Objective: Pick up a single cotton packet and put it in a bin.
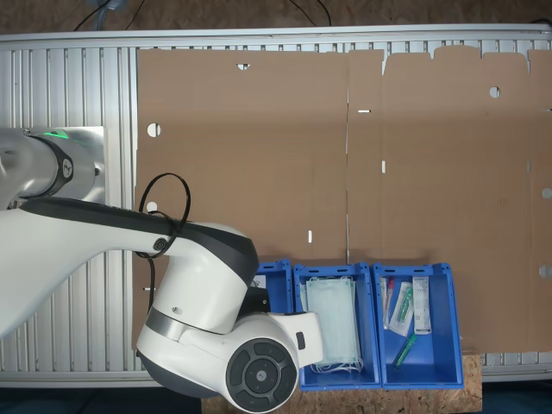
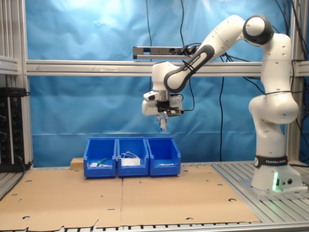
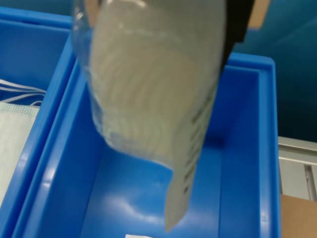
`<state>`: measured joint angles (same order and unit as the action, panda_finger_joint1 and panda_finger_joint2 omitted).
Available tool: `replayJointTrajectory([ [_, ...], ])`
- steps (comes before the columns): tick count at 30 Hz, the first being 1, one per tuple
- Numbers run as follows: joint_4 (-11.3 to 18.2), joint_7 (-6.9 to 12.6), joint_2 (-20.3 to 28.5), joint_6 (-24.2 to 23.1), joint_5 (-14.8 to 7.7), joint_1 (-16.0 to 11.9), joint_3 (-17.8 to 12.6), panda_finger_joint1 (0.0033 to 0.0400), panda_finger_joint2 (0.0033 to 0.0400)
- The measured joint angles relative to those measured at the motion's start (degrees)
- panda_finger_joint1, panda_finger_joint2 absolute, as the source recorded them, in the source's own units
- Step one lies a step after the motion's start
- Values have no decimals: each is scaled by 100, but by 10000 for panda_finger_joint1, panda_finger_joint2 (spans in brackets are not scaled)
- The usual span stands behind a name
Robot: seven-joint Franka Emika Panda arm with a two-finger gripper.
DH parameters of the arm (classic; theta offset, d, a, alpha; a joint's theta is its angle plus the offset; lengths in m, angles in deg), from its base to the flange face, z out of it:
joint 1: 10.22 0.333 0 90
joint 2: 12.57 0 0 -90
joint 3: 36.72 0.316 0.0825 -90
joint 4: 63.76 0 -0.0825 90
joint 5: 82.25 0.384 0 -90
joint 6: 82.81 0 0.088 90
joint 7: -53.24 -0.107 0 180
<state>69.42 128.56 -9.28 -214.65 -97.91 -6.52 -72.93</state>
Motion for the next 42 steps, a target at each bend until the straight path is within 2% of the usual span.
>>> replayJointTrajectory([
  [12, 0, 185, -37, -78, 0, 1, -8, 60, 60],
  [42, 0, 433, -61, -117, 0, 2, -8, 60, 60],
])
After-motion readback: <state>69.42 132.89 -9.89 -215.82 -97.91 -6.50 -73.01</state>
